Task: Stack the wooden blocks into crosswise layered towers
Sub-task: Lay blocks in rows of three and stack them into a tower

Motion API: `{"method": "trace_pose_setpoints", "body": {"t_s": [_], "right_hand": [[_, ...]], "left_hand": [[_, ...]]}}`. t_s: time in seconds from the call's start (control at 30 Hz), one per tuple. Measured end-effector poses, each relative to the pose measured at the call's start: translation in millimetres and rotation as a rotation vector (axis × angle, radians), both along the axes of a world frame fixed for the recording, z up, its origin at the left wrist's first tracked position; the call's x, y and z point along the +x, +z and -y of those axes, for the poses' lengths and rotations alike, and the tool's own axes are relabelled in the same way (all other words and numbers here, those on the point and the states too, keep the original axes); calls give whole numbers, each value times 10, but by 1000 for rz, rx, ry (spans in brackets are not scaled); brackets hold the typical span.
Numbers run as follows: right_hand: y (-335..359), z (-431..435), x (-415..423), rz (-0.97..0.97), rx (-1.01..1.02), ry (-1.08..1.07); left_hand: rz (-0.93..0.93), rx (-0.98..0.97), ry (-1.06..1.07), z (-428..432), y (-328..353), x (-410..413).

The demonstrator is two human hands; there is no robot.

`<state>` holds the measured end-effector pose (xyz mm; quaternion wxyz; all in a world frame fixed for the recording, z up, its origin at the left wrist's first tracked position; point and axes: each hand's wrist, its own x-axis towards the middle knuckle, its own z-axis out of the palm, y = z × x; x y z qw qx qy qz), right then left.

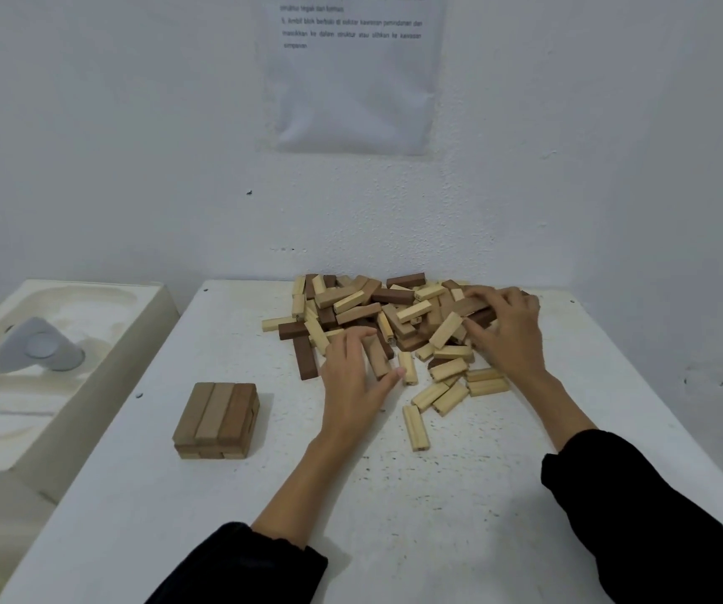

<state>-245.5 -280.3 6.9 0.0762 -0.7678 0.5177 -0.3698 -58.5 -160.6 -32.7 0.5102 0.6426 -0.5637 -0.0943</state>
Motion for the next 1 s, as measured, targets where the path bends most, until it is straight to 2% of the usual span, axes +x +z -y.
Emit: {"method": "trace_pose_setpoints", "body": {"t_s": [0.1, 0.2, 0.33, 0.63, 0.87, 1.0], "right_hand": [[86, -35, -62, 12, -82, -58], [191, -129, -109, 64, -83, -51], [164, -481, -142, 100, -26, 213], [-339, -1422, -27, -161, 194, 648], [-321, -1654, 14, -202, 100, 641], [-330, -1726, 69, -210, 192, 643]], "left_hand": [[11, -14, -37, -90, 13, -14], [31, 8, -75, -203, 37, -12], [53, 96, -177, -437, 110, 96], [146, 377, -437, -1104, 175, 551], [141, 431, -511, -1319, 158, 598], [139, 414, -522, -1317, 186, 573]]}}
